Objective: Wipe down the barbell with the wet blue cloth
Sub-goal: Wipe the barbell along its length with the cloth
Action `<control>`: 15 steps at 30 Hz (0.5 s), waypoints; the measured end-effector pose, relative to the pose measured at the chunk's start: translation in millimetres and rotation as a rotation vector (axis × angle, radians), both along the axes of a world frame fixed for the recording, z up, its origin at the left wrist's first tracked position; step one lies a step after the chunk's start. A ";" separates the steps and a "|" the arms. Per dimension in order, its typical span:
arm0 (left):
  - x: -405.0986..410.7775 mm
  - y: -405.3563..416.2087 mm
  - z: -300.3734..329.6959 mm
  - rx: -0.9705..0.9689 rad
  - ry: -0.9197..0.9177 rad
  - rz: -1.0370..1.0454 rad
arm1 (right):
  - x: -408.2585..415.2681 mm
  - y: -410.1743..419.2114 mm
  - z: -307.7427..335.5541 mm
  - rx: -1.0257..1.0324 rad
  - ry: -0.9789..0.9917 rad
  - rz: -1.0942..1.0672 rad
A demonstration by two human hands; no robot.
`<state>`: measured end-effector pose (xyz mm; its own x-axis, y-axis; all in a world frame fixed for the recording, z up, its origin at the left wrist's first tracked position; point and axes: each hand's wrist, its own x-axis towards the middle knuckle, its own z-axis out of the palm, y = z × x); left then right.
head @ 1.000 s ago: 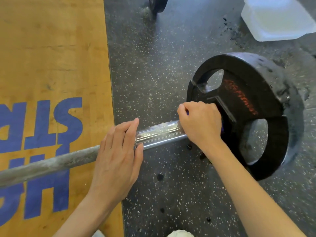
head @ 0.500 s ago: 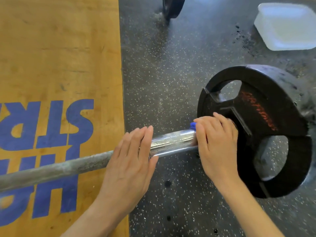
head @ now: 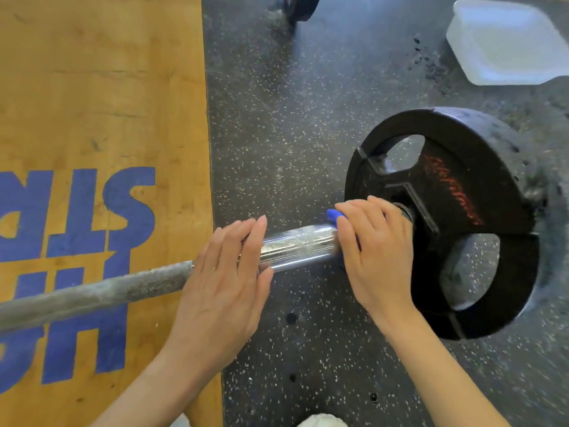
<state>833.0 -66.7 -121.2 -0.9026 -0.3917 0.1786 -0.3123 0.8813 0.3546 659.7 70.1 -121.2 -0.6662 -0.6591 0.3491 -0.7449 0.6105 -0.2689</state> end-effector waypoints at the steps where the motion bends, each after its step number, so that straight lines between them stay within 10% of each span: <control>1: 0.1 1.0 -0.6 0.000 0.003 0.001 | 5.4 -6.6 0.3 -0.027 -0.034 -0.053; 15: -0.1 -1.9 -2.9 -0.005 0.005 0.014 | 32.9 -11.9 -13.4 -0.026 0.044 0.149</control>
<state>832.9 -68.6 -124.1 -0.8960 -0.4037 0.1851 -0.3232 0.8785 0.3517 692.6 58.2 -134.6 -0.5451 -0.7399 0.3942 -0.8383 0.4852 -0.2486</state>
